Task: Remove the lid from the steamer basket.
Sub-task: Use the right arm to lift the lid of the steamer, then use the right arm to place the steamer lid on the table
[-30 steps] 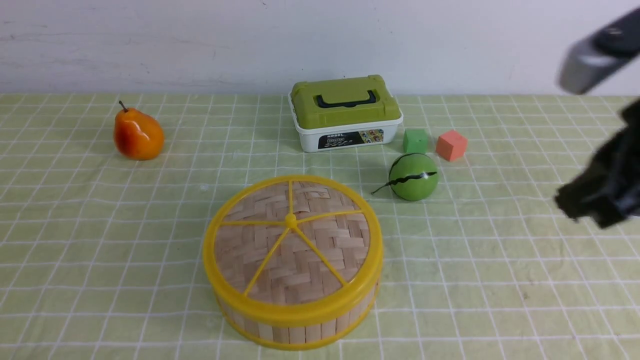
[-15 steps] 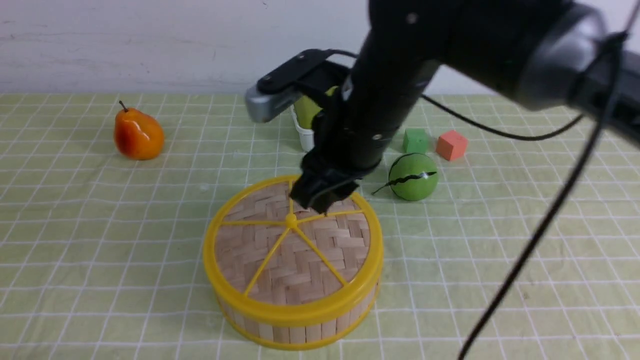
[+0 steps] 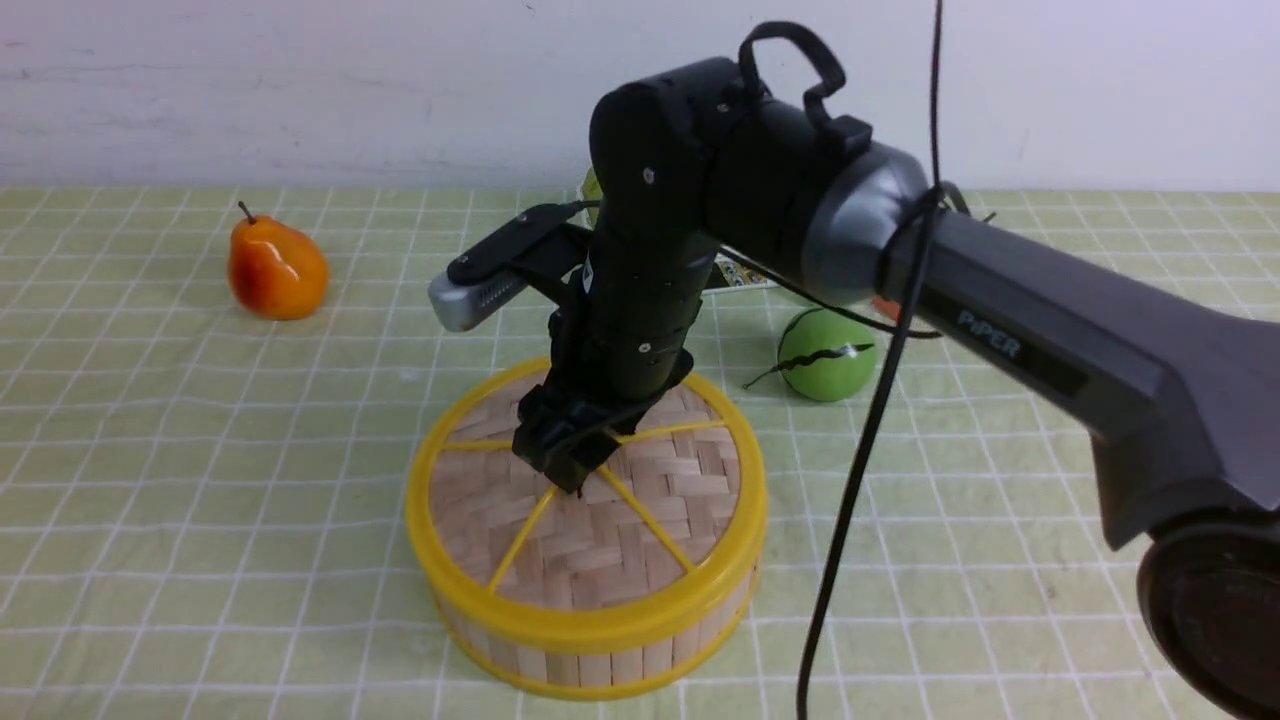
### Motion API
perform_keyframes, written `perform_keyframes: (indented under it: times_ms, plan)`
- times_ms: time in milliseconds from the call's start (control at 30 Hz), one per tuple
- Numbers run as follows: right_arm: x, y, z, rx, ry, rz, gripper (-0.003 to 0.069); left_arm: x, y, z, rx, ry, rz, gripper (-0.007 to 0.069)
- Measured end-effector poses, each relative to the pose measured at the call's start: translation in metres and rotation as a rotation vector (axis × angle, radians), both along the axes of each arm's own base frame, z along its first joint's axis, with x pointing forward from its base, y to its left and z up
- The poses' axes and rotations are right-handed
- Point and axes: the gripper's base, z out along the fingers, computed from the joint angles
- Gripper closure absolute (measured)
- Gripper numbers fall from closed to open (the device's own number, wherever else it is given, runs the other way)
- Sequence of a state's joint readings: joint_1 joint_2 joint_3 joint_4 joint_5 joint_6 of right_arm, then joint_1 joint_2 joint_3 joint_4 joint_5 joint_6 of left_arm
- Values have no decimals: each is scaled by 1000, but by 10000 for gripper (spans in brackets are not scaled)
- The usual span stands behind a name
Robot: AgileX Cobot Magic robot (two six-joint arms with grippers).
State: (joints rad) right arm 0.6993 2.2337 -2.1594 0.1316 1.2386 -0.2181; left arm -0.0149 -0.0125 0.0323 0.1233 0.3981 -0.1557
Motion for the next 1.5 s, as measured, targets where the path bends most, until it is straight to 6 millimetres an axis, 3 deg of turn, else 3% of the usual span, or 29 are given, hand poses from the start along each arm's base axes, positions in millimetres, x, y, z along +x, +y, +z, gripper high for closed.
perform_keyframes:
  times_ms: [267, 467, 567, 700, 800, 867, 933, 967, 1067, 1100, 1200, 1267, 1300, 1433, 1500]
  plan:
    - [3, 2, 2, 24, -25, -4, 567, 0, 0, 0, 0, 0, 0, 386]
    - [1, 0, 8, 25, -37, -3, 579, 0, 0, 0, 0, 0, 0, 386]
    - [-4, -9, 30, 11, -87, -3, 579, 0, 0, 0, 0, 0, 0, 386]
    - [-19, -47, 105, 37, -253, -44, 579, 0, 0, 0, 0, 0, 0, 386]
    - [-34, -94, 166, 92, -381, -122, 579, 0, 0, 0, 0, 0, 0, 386]
    - [-37, -109, 177, 103, -403, -152, 579, 0, 0, 0, 0, 0, 0, 386]
    - [-44, -148, 191, 101, -419, -251, 579, 0, 0, 0, 0, 0, 0, 386]
    - [-45, -149, 191, 100, -418, -251, 579, 0, 0, 0, 0, 0, 0, 386]
    - [-54, -194, 172, 42, -350, -372, 579, 0, 0, 0, 0, 0, 0, 386]
    - [-53, -196, 172, 44, -353, -378, 579, 0, 0, 0, 0, 0, 0, 386]
    - [-54, -225, 126, 26, -299, -492, 579, 0, 0, 0, 0, 0, 0, 386]
    - [-53, -231, 111, 26, -282, -520, 579, 0, 0, 0, 0, 0, 0, 386]
    - [-52, -236, 84, 25, -249, -555, 579, 0, 0, 0, 0, 0, 0, 386]
    - [-43, -236, 20, 41, -235, -574, 579, 0, 0, 0, 0, 0, 0, 386]
    - [-37, -234, -3, 43, -223, -577, 579, 0, 0, 0, 0, 0, 0, 386]
